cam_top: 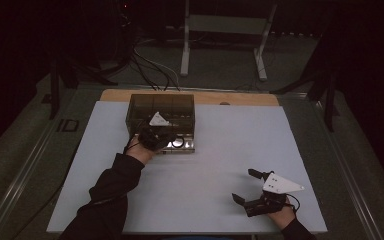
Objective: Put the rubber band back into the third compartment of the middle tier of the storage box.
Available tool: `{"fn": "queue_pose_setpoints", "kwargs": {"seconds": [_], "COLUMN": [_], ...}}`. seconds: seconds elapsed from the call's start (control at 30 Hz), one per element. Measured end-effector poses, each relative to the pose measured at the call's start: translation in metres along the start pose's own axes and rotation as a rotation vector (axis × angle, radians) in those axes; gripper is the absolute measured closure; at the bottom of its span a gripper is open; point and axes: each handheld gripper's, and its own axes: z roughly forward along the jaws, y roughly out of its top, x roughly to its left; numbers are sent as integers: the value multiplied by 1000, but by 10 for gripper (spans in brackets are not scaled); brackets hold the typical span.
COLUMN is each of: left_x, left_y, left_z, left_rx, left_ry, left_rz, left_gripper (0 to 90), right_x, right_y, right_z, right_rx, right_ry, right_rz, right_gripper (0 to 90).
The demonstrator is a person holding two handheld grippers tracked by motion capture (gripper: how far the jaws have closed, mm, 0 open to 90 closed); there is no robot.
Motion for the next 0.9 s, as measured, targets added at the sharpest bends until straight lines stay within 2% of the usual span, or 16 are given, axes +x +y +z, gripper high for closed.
{"fn": "queue_pose_setpoints", "kwargs": {"seconds": [0.63, 0.9], "left_x": [4, 3], "left_y": [8, 9], "left_z": [25, 33], "left_rx": [55, 68], "left_ry": [24, 24], "left_rz": [12, -4], "left_gripper": [894, 892], "right_x": [0, 0], "right_y": [0, 0], "right_z": [-1, -1], "right_rx": [-3, -2], "right_ry": [2, 4], "right_rz": [-5, -7], "right_gripper": [0, 0]}}
